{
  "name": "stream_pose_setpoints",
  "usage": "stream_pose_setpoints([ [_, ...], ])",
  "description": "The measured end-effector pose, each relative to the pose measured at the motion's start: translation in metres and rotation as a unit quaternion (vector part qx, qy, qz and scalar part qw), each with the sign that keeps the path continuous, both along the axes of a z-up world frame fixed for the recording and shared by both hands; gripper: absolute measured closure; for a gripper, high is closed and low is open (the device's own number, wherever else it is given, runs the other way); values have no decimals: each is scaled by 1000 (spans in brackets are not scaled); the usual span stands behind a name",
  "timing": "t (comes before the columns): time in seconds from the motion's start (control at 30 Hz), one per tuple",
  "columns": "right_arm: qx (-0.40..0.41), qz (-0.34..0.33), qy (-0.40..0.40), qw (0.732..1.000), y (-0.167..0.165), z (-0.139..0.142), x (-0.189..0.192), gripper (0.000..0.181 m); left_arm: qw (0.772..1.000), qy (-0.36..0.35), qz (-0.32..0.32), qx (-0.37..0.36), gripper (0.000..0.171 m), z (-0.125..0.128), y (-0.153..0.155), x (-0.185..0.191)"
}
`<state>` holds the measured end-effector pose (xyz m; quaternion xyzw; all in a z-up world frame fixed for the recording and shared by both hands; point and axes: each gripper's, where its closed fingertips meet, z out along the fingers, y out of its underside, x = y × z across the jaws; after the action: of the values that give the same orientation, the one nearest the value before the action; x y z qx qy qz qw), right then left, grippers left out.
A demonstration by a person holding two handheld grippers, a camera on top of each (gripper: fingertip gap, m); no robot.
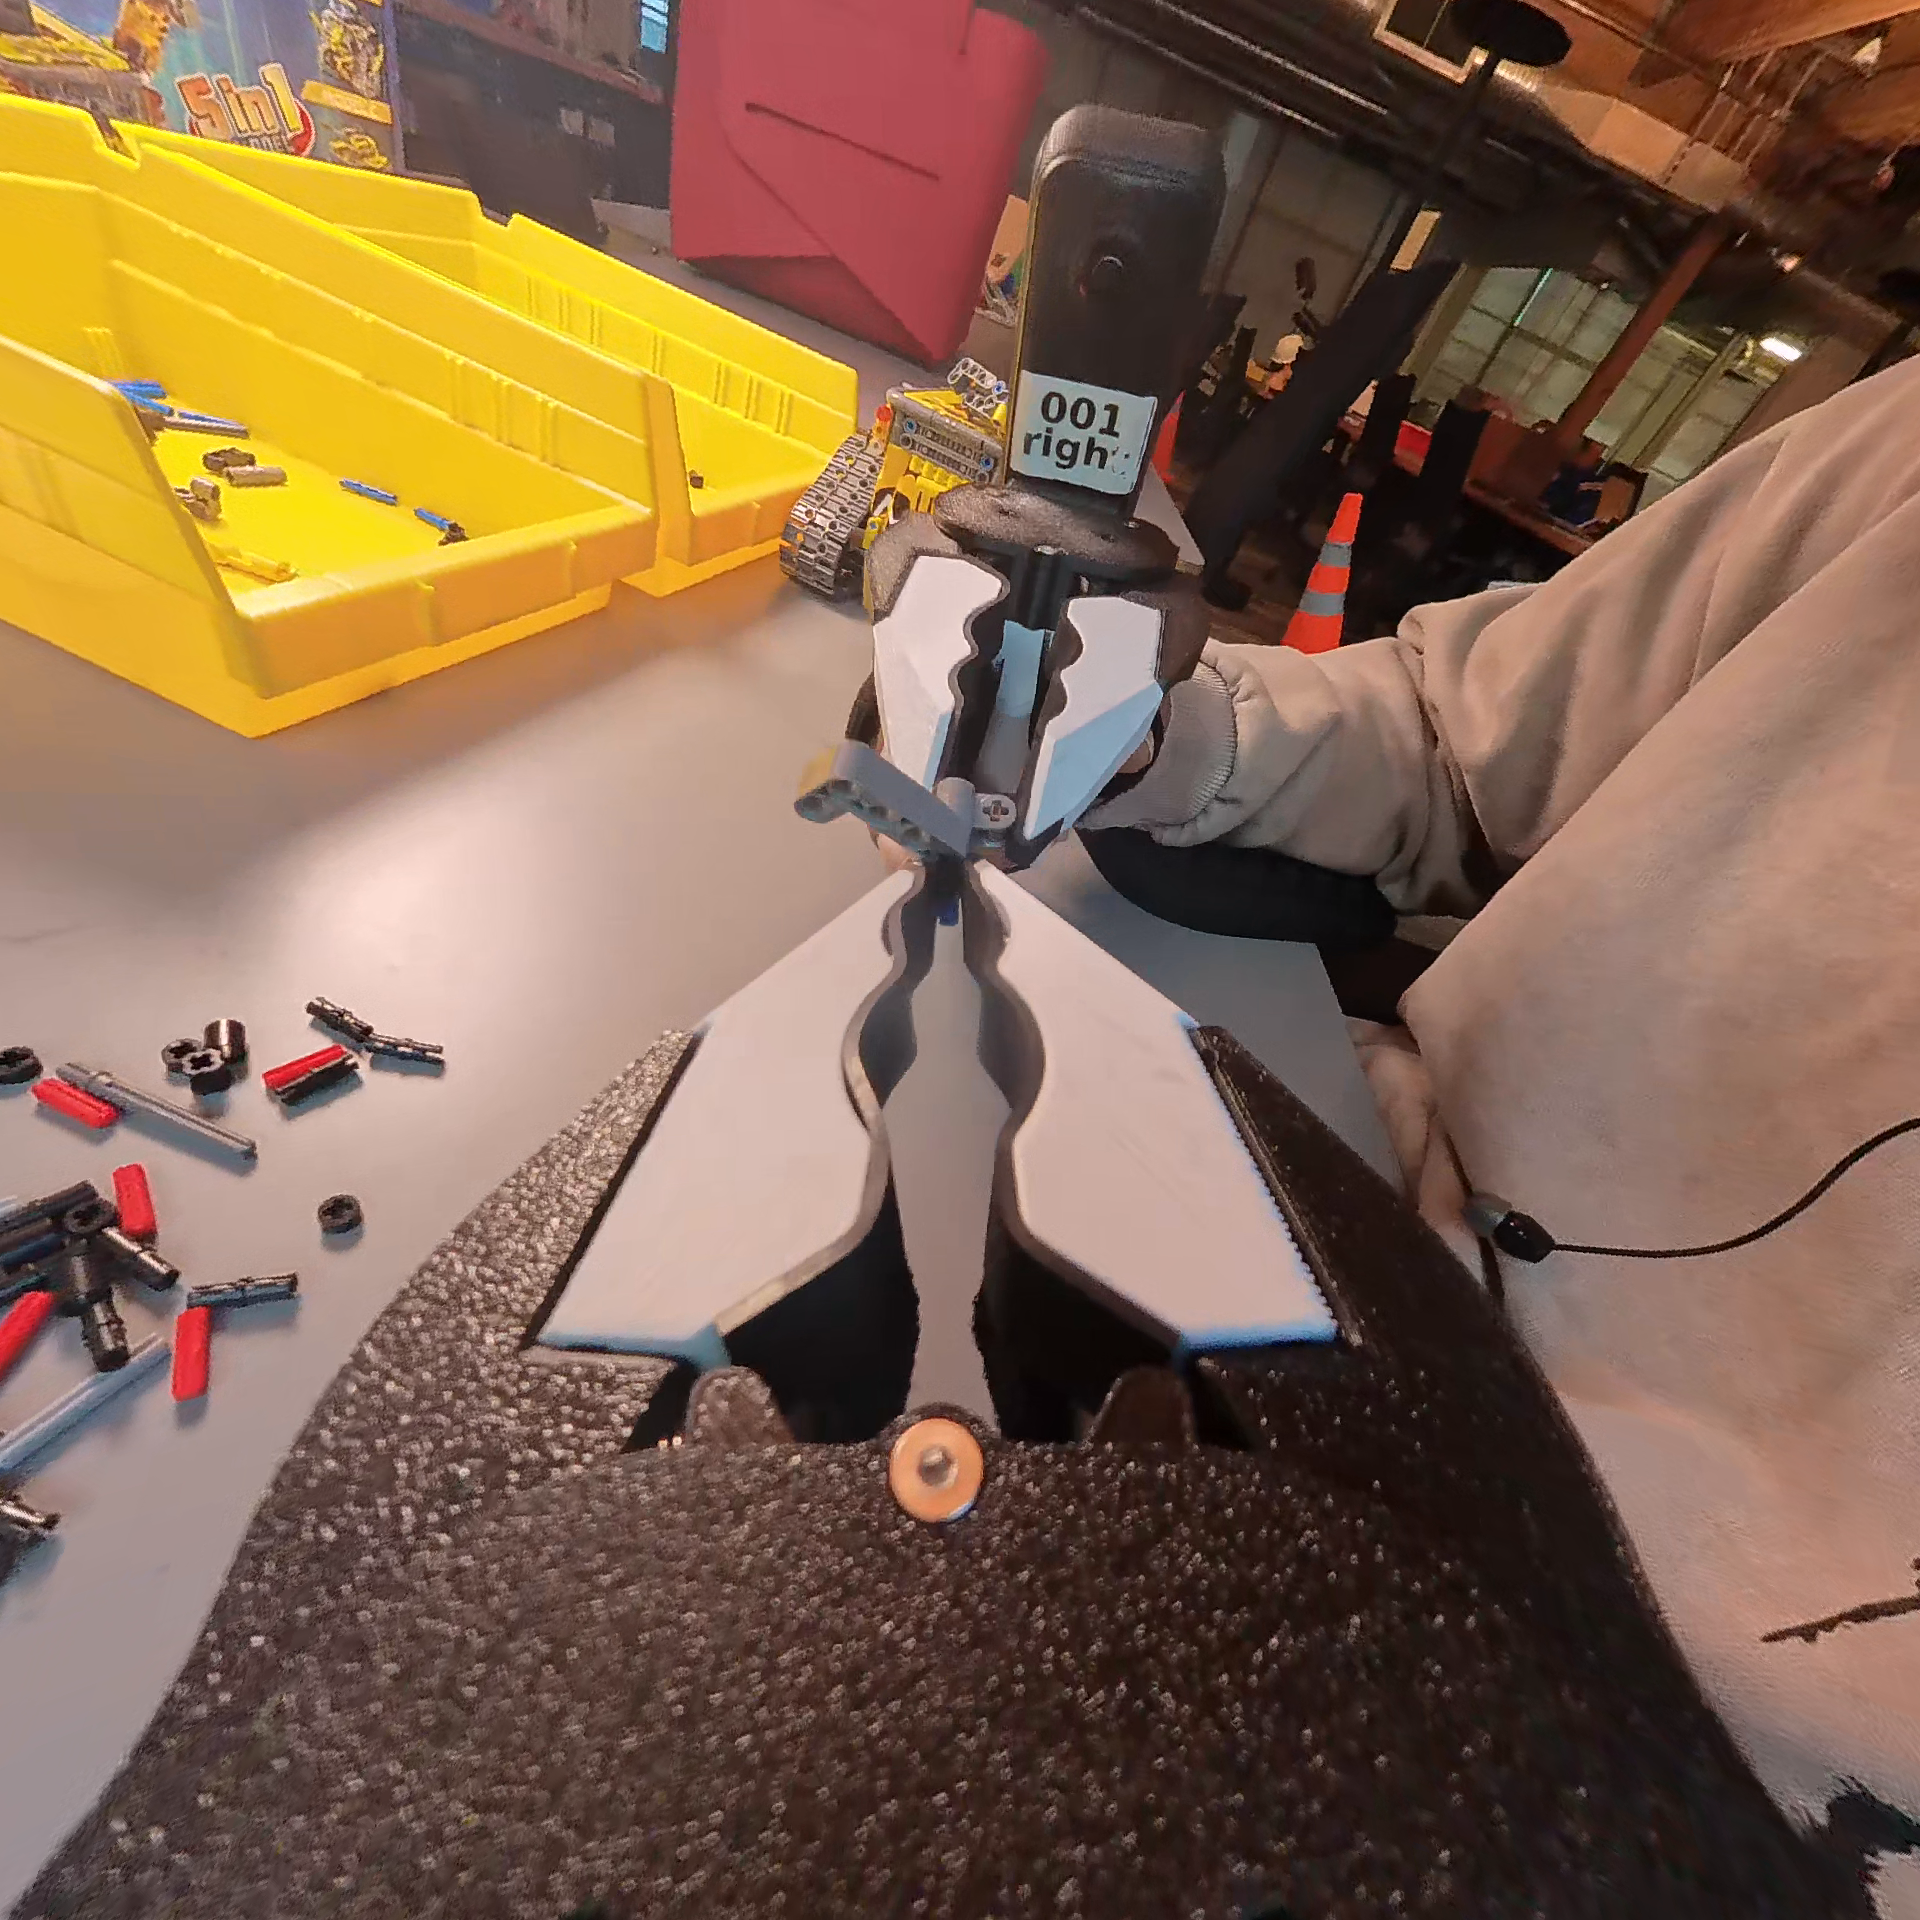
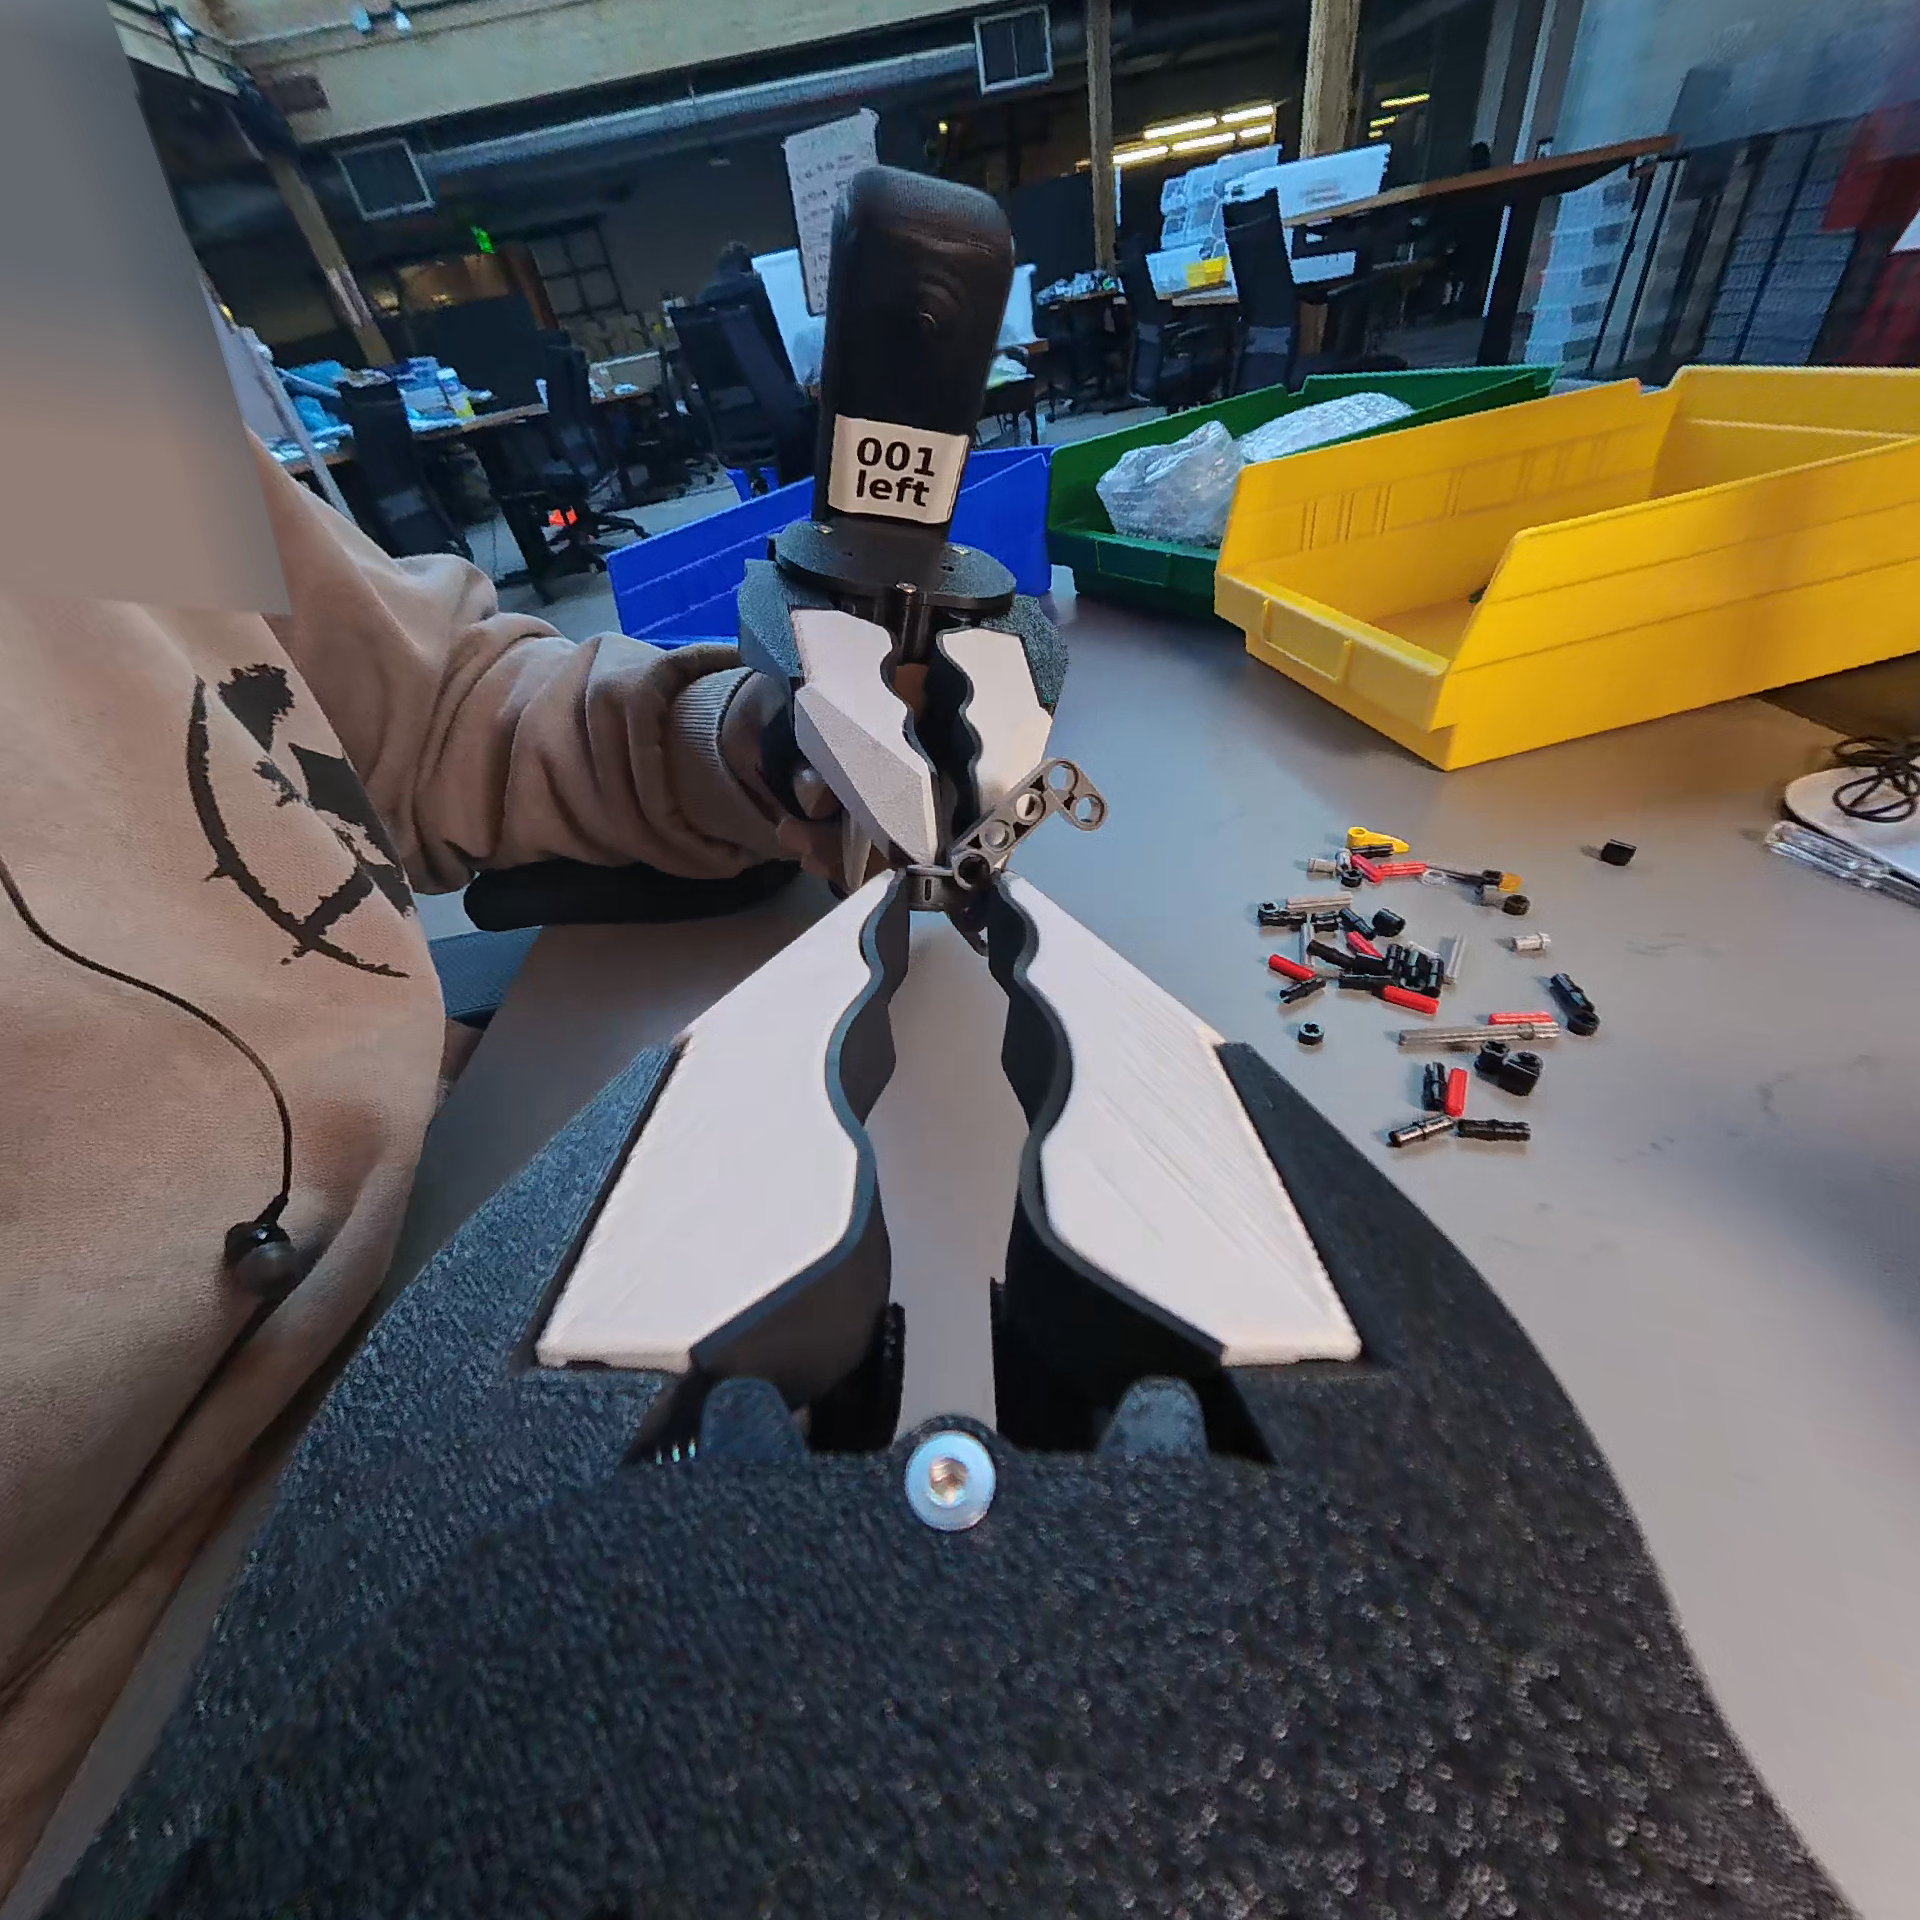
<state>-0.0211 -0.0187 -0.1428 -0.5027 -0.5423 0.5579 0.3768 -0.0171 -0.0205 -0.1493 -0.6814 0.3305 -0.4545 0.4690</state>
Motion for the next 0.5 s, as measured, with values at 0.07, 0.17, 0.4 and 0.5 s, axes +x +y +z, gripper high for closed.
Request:
stream_pose_setpoints([
  [0.07, -9, 0, 8, 1000, 3, 6, 4, 170, 1000, -6, -3, 3, 169, 4, -1, 1],
  [0.17, 2, 2, 13, 1000, 0, 11, 6, 170, 1000, -6, -6, 18, 169, 8, -3, 3],
  [0.4, 6, 31, -9, 999, -10, 0, 8, 169, 996, -35, -56, -52, 153, -5, -15, 6],
  [0.5, 26, 34, -4, 999, -17, 0, 3, 169, 991, -79, -76, -77, 144, 4, -17, 8],
])
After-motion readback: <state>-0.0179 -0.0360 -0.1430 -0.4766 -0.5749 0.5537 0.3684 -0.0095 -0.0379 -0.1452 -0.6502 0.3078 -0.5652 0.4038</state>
